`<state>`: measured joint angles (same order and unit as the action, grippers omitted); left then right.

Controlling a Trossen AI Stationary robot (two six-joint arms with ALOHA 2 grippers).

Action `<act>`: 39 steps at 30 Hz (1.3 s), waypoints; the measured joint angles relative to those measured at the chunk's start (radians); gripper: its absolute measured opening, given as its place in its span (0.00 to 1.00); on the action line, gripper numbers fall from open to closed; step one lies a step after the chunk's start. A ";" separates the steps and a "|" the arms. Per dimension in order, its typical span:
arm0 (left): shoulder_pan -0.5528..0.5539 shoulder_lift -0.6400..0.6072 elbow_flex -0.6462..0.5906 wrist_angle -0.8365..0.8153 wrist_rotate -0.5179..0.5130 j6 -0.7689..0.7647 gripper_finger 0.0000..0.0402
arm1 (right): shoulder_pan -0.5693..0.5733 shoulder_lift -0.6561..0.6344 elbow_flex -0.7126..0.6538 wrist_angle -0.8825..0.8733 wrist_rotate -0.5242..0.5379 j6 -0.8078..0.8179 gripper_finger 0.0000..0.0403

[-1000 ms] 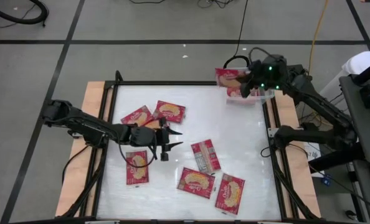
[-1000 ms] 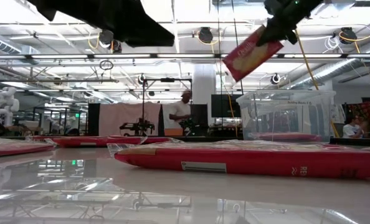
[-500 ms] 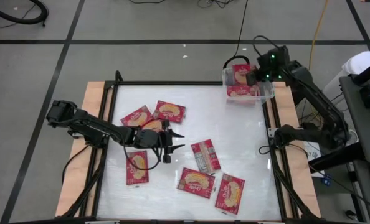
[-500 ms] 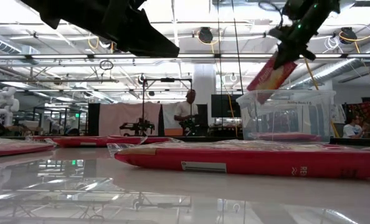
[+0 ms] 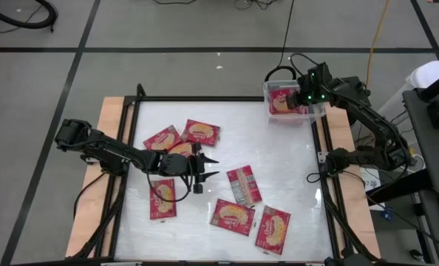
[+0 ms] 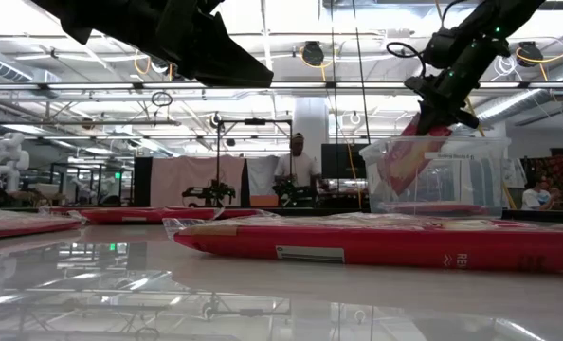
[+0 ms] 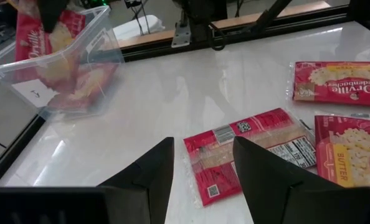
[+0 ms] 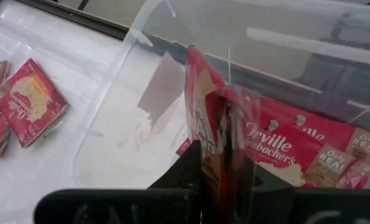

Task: Sort popcorn bags into baskets
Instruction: Put the red popcorn bag into the transparent bin

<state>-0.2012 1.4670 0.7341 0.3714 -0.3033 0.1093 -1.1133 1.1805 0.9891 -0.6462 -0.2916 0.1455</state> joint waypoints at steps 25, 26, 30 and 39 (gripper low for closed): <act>0.000 0.000 0.000 0.000 0.038 -0.019 0.42 | 0.000 0.000 -0.041 0.022 0.237 -0.057 0.30; 0.000 0.000 0.000 0.000 0.038 -0.017 0.42 | 0.001 0.000 -0.041 0.022 0.251 -0.057 0.31; 0.000 0.000 0.000 0.000 0.038 -0.014 0.42 | 0.004 0.000 -0.041 0.050 0.269 -0.061 0.31; 0.033 0.000 0.000 -0.079 0.035 -0.028 0.42 | 0.116 -0.106 -0.041 0.083 0.190 -0.022 0.31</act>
<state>-0.1687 1.4670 0.7345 0.2920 -0.2685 0.0813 -0.9978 1.0749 0.9478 -0.5634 -0.1021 0.1238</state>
